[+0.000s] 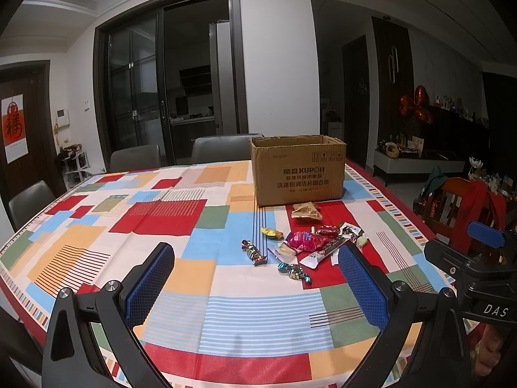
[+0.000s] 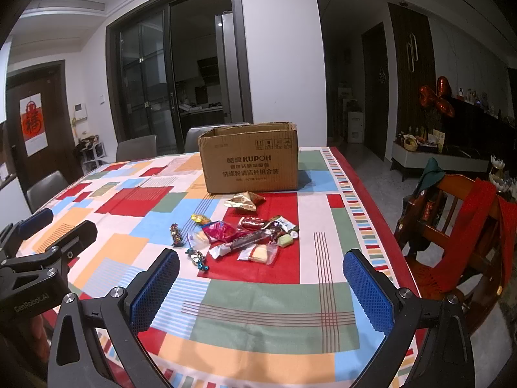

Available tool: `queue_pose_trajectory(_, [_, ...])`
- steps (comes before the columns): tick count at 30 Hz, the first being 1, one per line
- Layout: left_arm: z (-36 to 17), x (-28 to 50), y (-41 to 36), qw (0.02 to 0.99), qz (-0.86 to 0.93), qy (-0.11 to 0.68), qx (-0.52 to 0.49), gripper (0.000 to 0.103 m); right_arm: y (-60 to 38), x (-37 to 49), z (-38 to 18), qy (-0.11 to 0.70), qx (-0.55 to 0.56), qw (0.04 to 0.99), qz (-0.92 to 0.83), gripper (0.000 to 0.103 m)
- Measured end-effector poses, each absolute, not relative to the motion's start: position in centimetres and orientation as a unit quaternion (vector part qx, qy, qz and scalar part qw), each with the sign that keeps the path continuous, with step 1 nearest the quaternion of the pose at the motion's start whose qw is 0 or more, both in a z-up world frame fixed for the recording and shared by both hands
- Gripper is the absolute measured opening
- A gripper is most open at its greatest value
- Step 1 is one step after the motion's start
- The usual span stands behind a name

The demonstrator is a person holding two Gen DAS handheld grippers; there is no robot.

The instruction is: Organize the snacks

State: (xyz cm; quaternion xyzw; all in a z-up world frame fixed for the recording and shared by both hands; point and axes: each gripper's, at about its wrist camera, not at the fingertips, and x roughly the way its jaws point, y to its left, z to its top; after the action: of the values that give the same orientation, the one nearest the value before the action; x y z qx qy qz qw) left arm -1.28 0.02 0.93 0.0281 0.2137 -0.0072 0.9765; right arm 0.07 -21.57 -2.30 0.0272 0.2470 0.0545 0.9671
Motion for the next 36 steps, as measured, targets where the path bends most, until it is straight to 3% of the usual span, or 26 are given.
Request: queue_pose_trajectory(36, [0.49,-0.52,-0.1,0.973,-0.008,0.227,0.029,0.103,-21.28,0.48,-2.58,0.263,0.033,0.962,0.057,0.102])
